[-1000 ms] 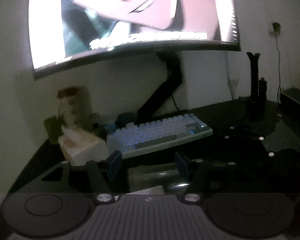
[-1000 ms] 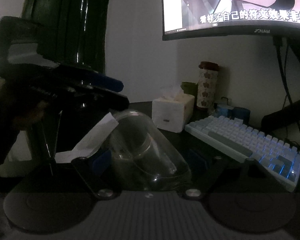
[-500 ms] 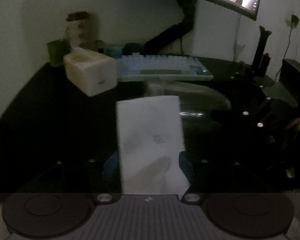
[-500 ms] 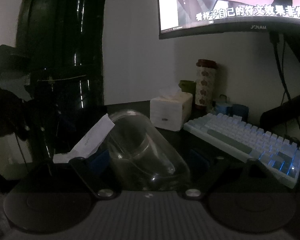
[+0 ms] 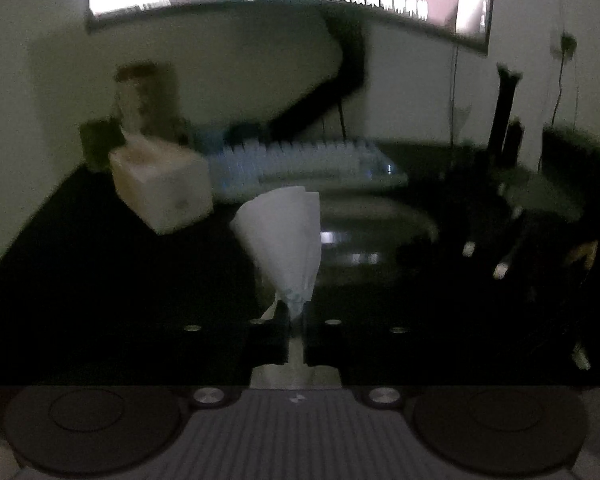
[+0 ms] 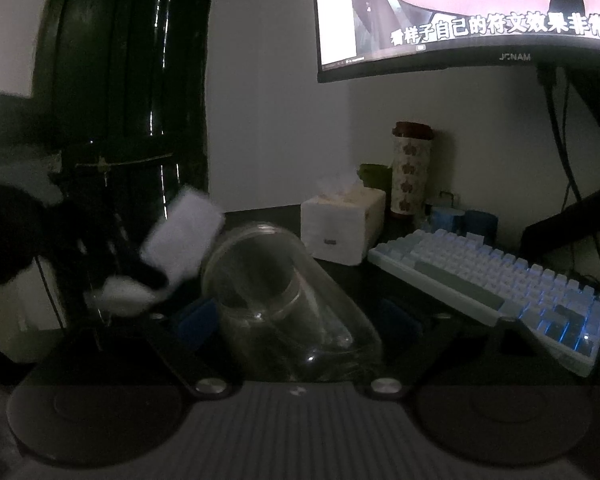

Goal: Clean container
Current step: 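Push the tissue into the jar opening with the left gripper while the right gripper holds the jar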

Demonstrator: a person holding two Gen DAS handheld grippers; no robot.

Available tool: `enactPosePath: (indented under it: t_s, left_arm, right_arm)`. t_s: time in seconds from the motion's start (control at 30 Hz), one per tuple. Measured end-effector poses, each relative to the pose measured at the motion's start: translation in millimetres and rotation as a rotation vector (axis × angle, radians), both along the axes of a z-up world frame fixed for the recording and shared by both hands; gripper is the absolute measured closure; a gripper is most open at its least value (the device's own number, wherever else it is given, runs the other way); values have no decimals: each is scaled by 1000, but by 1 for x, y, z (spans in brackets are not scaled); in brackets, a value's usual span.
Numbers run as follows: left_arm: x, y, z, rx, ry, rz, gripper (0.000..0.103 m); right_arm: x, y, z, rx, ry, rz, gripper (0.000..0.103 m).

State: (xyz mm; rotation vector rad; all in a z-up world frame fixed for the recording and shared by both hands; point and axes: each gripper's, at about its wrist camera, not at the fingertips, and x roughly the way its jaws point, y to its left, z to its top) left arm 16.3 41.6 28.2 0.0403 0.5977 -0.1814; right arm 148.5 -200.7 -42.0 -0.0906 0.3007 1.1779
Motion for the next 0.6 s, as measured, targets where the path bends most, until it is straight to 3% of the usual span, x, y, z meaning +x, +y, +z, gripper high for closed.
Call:
enactPosePath:
  t_s: [0.13,0.2,0.43,0.6]
  left_arm:
    - [-2,-18,25,101,-125,-14,98]
    - [9,-32,30,114,-147,-41,98]
    - [60,-63,9,96,-49,-76,98]
    - [67,-68,3,78,-26,-86,98]
  right_arm:
    - [2,0,0,9,25,4,8]
    - [4,-1,0,17,42,5,8]
    - [0,-13,3,84,26,4,2]
    - [7,-22,4,118,73,-13,0]
